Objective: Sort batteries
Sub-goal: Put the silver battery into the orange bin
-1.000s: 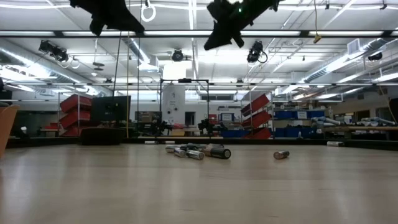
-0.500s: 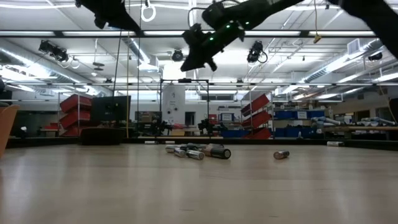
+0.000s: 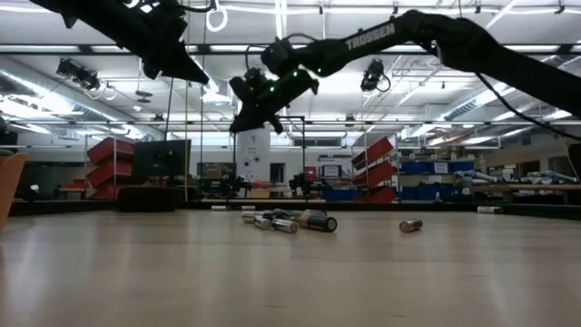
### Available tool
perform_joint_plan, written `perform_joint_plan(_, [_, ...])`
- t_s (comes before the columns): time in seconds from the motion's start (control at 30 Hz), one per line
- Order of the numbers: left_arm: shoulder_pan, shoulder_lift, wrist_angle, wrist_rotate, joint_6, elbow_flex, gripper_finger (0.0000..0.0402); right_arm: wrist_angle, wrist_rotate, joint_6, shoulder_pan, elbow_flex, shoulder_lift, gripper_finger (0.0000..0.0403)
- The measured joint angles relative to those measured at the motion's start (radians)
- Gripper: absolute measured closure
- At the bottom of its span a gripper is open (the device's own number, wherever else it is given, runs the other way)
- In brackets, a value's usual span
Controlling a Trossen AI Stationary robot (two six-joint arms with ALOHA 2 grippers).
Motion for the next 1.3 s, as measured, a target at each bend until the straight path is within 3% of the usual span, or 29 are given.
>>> perform_joint_plan(0.17, [-0.001, -0.002, 0.039, -0.028, -0.002, -0.023, 0.0401, -0.049, -0.032, 0.015, -0.006, -0.006, 0.048, 0.0401])
perform_joint_plan(0.4, [0.000, -0.036, 0.007, -0.180, 0.004, -0.023, 0.0401, -0.032, -0.031, 0.004, 0.012, -0.005, 0.075, 0.0397])
perform_joint_plan(0.5, [0.000, -0.067, -0.009, -0.183, 0.005, -0.023, 0.0401, -0.088, -0.033, 0.032, 0.024, -0.005, 0.078, 0.0399])
perform_joint_plan(0.67, [0.000, -0.128, -0.007, -0.183, 0.029, -0.023, 0.0401, -0.067, -0.021, 0.377, 0.032, -0.006, 0.078, 0.0402])
perform_joint_plan(0.93, [-0.001, -0.177, -0.003, -0.183, 0.034, -0.023, 0.0401, 0.001, -0.007, 0.449, 0.024, -0.006, 0.079, 0.0398])
perform_joint_plan(1.3, [-0.001, -0.175, -0.006, -0.174, -0.007, -0.023, 0.0401, -0.055, 0.000, 0.457, -0.054, -0.054, 0.076, 0.0402])
